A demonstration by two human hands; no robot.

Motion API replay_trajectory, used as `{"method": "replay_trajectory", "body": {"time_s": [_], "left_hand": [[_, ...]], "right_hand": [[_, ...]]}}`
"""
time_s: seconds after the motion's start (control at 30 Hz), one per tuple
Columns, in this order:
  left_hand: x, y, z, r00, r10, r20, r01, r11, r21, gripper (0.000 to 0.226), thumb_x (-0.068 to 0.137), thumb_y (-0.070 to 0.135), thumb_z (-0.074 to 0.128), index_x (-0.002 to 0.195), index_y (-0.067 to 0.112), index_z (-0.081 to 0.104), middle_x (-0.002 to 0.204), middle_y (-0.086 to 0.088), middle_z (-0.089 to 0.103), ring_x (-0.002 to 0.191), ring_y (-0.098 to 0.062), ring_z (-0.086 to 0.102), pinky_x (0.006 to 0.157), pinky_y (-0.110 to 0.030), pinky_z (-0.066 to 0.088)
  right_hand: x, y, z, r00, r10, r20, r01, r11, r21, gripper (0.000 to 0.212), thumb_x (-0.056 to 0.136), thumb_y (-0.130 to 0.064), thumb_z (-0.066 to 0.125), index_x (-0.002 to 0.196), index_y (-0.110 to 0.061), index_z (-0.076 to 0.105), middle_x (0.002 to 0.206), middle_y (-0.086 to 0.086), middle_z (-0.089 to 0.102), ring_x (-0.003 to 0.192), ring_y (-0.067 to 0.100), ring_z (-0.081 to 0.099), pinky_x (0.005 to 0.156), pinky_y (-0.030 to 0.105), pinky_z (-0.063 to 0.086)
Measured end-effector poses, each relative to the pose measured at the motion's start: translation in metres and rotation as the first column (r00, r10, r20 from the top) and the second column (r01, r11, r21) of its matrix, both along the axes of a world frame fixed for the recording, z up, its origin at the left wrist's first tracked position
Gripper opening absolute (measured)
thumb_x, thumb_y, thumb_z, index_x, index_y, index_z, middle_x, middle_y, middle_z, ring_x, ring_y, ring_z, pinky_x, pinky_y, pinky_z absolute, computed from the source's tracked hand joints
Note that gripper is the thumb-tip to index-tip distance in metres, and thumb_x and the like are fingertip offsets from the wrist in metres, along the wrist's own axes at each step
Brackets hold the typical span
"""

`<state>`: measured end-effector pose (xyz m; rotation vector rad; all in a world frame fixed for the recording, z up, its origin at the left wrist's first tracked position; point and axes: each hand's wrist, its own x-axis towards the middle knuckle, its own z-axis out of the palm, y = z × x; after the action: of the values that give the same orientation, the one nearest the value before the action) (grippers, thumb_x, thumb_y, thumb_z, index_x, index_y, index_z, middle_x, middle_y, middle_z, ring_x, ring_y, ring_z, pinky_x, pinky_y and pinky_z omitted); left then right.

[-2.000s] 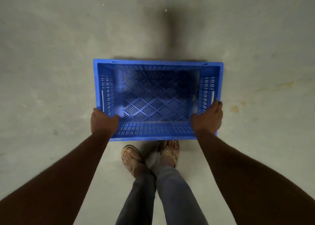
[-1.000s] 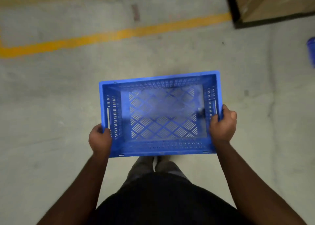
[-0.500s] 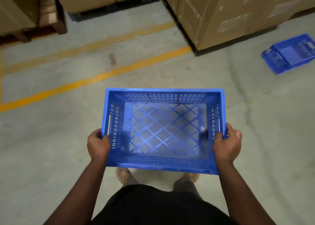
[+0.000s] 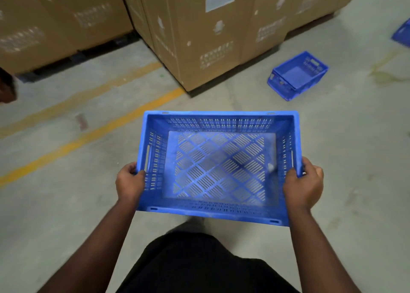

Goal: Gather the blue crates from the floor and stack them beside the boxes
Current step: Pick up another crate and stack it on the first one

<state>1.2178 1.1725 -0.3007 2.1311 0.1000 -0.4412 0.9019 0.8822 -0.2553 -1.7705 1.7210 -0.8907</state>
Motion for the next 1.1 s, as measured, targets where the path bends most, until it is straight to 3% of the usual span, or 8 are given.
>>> {"method": "replay_trajectory", "body": {"time_s": [0.1, 0.2, 0.37, 0.57, 0.73, 0.9, 1.1], "left_hand": [[-0.005, -0.08, -0.013, 0.998, -0.061, -0.004, 0.061, 0.998, -0.001, 0.026, 0.072, 0.017, 0.063, 0.096, 0.019, 0.074, 0.086, 0.001, 0.077, 0.082, -0.024, 0.075, 0.083, -0.049, 0.061], [-0.014, -0.167, -0.015, 0.997, -0.08, 0.023, 0.08, 0.997, 0.002, 0.016, 0.079, 0.006, 0.064, 0.085, 0.02, 0.07, 0.084, -0.003, 0.075, 0.083, -0.026, 0.073, 0.083, -0.045, 0.059], [-0.02, -0.309, -0.017, 0.999, -0.041, 0.011, 0.04, 0.998, 0.049, 0.022, 0.081, 0.006, 0.064, 0.099, 0.016, 0.072, 0.094, -0.009, 0.076, 0.088, -0.029, 0.072, 0.087, -0.044, 0.057], [-0.034, -0.477, -0.003, 0.992, -0.125, 0.006, 0.124, 0.991, 0.056, 0.026, 0.08, 0.007, 0.063, 0.103, 0.014, 0.073, 0.093, -0.005, 0.076, 0.086, -0.027, 0.072, 0.086, -0.044, 0.058], [-0.066, -0.619, -0.01, 0.99, -0.14, 0.02, 0.14, 0.99, 0.03, 0.024, 0.081, 0.006, 0.063, 0.102, 0.012, 0.072, 0.092, -0.007, 0.076, 0.084, -0.027, 0.071, 0.085, -0.042, 0.057], [-0.12, -0.764, -0.017, 0.997, -0.062, 0.033, 0.063, 0.998, -0.008, 0.021, 0.081, 0.003, 0.061, 0.094, 0.016, 0.069, 0.088, -0.005, 0.073, 0.085, -0.029, 0.071, 0.085, -0.043, 0.057], [-0.175, -0.896, -0.017, 1.0, 0.009, 0.027, -0.009, 1.0, -0.001, 0.03, 0.075, 0.008, 0.066, 0.1, 0.023, 0.069, 0.089, 0.001, 0.076, 0.082, -0.024, 0.073, 0.083, -0.048, 0.061]], "right_hand": [[-0.018, -0.071, 0.002, 0.999, -0.042, 0.01, 0.043, 0.999, -0.018, 0.043, 0.082, -0.006, 0.064, 0.124, -0.013, 0.072, 0.106, 0.015, 0.059, 0.09, 0.038, 0.063, 0.083, 0.038, 0.049], [-0.023, -0.148, 0.004, 0.999, -0.043, 0.019, 0.044, 0.998, -0.039, 0.038, 0.082, -0.002, 0.065, 0.118, -0.011, 0.073, 0.102, 0.017, 0.059, 0.088, 0.038, 0.062, 0.082, 0.037, 0.046], [-0.032, -0.273, 0.003, 0.997, -0.075, 0.037, 0.076, 0.996, -0.043, 0.039, 0.081, 0.0, 0.067, 0.119, -0.009, 0.073, 0.102, 0.018, 0.061, 0.09, 0.035, 0.061, 0.085, 0.031, 0.042], [-0.07, -0.42, 0.012, 0.986, -0.159, 0.044, 0.159, 0.987, 0.006, 0.039, 0.082, 0.0, 0.067, 0.118, -0.01, 0.074, 0.103, 0.016, 0.062, 0.089, 0.037, 0.063, 0.084, 0.033, 0.044], [-0.108, -0.555, 0.006, 0.982, -0.175, 0.066, 0.173, 0.984, 0.041, 0.038, 0.083, 0.002, 0.068, 0.12, -0.007, 0.073, 0.105, 0.02, 0.063, 0.089, 0.036, 0.063, 0.08, 0.021, 0.038], [-0.146, -0.711, -0.005, 0.991, -0.117, 0.07, 0.114, 0.993, 0.043, 0.038, 0.085, -0.001, 0.069, 0.123, -0.007, 0.072, 0.11, 0.019, 0.064, 0.095, 0.035, 0.063, 0.088, 0.028, 0.042], [-0.18, -0.888, 0.017, 0.998, 0.026, 0.049, -0.027, 0.999, 0.018, 0.038, 0.087, -0.005, 0.068, 0.124, -0.011, 0.071, 0.106, 0.013, 0.061, 0.082, 0.017, 0.052, 0.08, 0.016, 0.035]]}}
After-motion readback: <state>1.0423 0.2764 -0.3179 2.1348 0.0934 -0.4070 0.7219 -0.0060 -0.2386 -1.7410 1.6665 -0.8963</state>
